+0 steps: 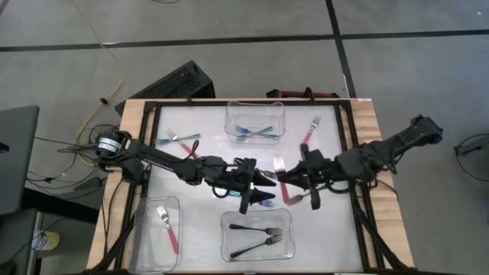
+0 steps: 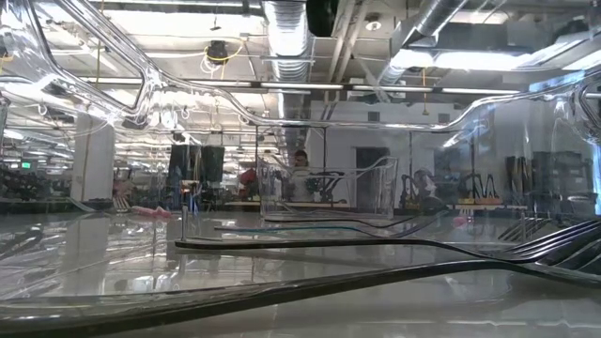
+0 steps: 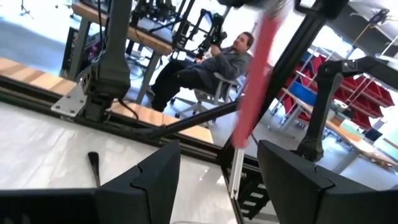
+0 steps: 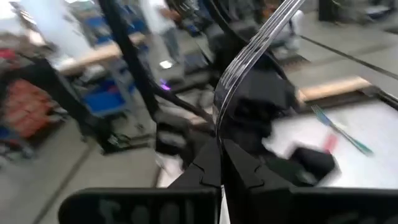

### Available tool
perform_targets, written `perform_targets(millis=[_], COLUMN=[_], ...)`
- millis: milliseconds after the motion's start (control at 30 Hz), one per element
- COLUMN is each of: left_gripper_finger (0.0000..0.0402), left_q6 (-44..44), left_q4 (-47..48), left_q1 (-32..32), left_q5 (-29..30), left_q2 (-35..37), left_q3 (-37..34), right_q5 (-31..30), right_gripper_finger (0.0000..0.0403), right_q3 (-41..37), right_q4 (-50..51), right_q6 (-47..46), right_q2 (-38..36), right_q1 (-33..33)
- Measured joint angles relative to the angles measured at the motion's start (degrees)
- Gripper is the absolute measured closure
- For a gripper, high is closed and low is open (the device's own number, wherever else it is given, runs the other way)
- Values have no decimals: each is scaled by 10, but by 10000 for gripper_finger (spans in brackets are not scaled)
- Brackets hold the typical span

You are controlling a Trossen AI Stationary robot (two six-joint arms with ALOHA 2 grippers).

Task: Sort silverware by color (type)
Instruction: Put the pink fork into the bottom left transparent bin

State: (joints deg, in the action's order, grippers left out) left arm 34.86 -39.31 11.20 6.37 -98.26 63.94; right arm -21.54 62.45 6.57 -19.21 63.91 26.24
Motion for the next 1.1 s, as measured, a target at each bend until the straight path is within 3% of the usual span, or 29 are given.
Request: perform_targets(millis=[200,400,600,733,867,967,1100], left_gripper_finger=[201,201,206,253,368,383,385], left_q6=[-20,-51,-46,-61,-73,-66,-69], left_q4=[-24,-61,-81,-80,-72,-43,78], left_q1=[0,1,1,1,5,6,4], left_q5=[-18,-59,-38,-25,-28,-20,-5], left_q2=[0,0,0,0,0,6,46], left_q3=[0,0,0,0,0,0,9], right_q5=[90,104,108,98,96,93,73], right_gripper_finger=[380,380,380,380,379,365,326], right_q3=[0,-1,-1,0,0,0,0], right_q4=[-29,-31,-61,-65,-68,-58,-47], right_q6=[8,0,12,22,26,27,27], right_q2=[24,47,65,67,67,67,65], right_q1=[-40,-54,-55,-57,-58,-58,-61])
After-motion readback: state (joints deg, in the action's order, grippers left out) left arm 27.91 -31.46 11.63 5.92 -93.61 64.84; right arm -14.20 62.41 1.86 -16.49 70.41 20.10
